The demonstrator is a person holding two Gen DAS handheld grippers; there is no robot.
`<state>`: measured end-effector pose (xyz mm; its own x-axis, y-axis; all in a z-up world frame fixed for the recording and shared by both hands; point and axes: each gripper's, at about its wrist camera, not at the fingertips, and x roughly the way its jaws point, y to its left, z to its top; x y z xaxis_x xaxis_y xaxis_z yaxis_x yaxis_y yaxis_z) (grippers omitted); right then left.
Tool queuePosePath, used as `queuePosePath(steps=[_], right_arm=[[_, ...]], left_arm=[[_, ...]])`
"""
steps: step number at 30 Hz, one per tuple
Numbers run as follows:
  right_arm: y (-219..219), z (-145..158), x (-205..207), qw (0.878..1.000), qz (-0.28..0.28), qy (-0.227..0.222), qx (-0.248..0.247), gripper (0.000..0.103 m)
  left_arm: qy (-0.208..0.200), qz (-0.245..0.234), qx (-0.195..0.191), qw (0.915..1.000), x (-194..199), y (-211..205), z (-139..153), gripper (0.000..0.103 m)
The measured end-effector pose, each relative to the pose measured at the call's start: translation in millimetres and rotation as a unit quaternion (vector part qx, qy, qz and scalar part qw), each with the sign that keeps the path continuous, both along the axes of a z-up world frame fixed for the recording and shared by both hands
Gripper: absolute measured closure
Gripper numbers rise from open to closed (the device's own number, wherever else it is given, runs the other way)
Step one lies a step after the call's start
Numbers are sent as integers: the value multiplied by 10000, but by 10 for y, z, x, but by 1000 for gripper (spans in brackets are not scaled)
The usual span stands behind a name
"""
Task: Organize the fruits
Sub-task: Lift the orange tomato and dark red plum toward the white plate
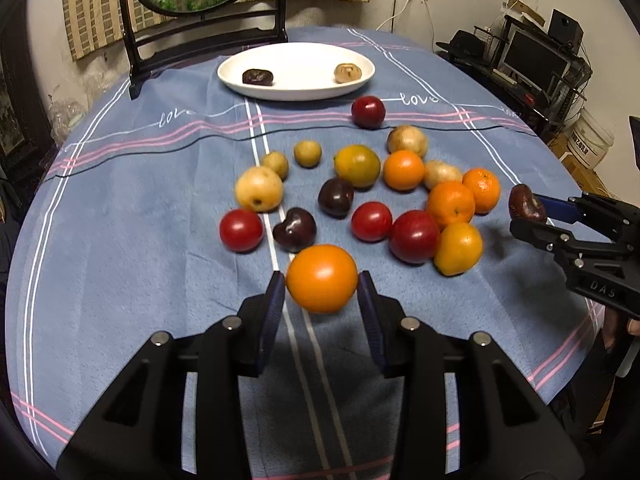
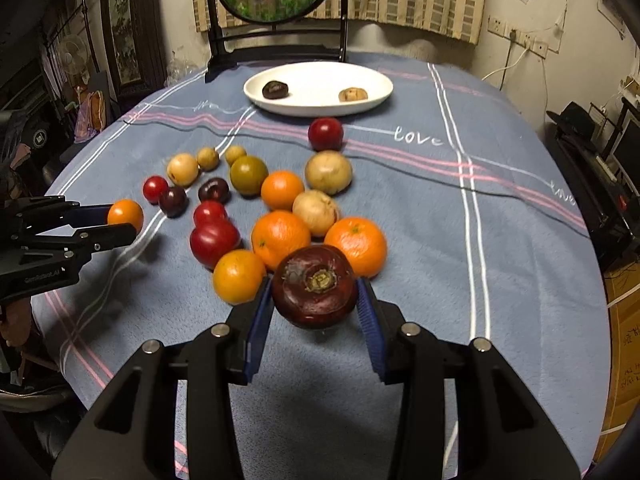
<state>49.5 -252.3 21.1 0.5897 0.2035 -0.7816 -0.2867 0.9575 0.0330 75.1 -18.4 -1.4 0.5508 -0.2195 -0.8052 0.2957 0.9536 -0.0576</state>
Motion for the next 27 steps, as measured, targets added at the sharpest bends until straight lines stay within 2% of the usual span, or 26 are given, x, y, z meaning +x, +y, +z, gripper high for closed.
queuePosePath(steps=[2,4,9,10,11,13,15,22,27], right_arm=[[-9,31,-9,10000,3,-39,24,60],[-15,61,-10,10000,21,-60,55,60],[-10,91,49,10000,21,-63,42,60],[-9,89,55,10000,22,-55,52,60],[-7,88,59,10000,35,-54,68,60],[-3,74,67,9999,67,-40,98,60],[0,43,89,9999,75,1,115,60],[-26,4,92,9997,70,60,206,60],[-67,-37,94,9996,31,114,238,60]], left_arm=[[11,-29,-38,10000,-3,11,10,67],[-6,-49,-89,9999,-5,28,18,74],[-1,-35,-170,9998,38,78,38,74],[39,-59,-204,9998,41,80,19,73],[86,-120,-241,9996,40,71,2,65],[100,-225,-290,9993,27,41,-23,57],[36,-240,-261,9994,27,-3,-44,57],[396,-294,-111,9987,189,-235,-265,57],[560,-158,-112,9982,338,-282,-383,63]])
